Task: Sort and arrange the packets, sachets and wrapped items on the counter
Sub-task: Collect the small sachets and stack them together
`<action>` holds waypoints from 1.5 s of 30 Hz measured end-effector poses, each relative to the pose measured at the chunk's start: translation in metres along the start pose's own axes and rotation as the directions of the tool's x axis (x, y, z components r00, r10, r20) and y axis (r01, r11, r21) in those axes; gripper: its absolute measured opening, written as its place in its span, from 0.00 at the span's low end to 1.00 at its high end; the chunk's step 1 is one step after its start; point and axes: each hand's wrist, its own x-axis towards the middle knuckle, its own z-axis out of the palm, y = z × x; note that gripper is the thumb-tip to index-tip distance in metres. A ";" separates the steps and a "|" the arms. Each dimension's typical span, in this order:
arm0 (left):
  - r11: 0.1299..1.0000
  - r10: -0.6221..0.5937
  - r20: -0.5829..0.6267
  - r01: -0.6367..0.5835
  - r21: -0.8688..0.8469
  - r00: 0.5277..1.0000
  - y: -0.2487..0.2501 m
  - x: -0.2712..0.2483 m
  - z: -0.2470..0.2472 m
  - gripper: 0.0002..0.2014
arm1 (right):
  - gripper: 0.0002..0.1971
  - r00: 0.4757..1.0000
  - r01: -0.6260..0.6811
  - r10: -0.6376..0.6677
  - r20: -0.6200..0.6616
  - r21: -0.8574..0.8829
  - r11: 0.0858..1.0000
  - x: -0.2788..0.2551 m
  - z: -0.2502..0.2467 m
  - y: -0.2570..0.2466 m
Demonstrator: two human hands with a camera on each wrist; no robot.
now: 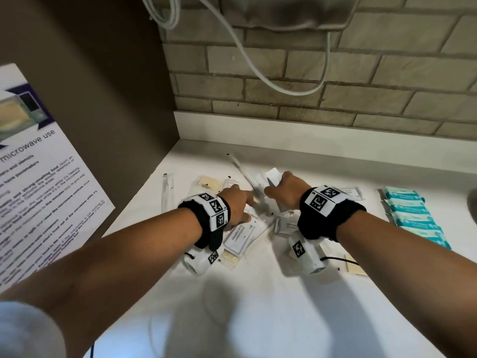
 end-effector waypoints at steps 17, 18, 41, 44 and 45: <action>0.953 0.078 -0.207 -0.134 -0.271 0.975 -0.013 -0.014 0.004 0.12 | 0.24 0.985 0.123 -0.110 0.134 -0.092 0.988 -0.017 -0.002 -0.017; 0.939 0.050 -0.218 -0.121 -0.322 0.975 -0.018 -0.014 0.000 0.12 | 0.22 0.980 0.133 -0.119 0.159 -0.083 0.988 -0.019 -0.003 -0.016; 0.438 -0.112 -0.353 -0.273 -0.856 0.929 -0.033 -0.084 -0.091 0.15 | 0.19 0.774 0.624 -0.619 -0.133 -0.002 0.781 -0.035 -0.024 -0.086; 0.374 -0.120 -0.357 -0.290 -0.881 0.926 -0.032 -0.086 -0.095 0.17 | 0.13 0.731 0.671 -0.653 -0.198 0.032 0.741 -0.034 -0.026 -0.086; 0.354 -0.109 -0.335 -0.279 -0.893 0.936 -0.030 -0.086 -0.095 0.16 | 0.12 0.721 0.680 -0.660 -0.212 0.033 0.732 -0.034 -0.026 -0.086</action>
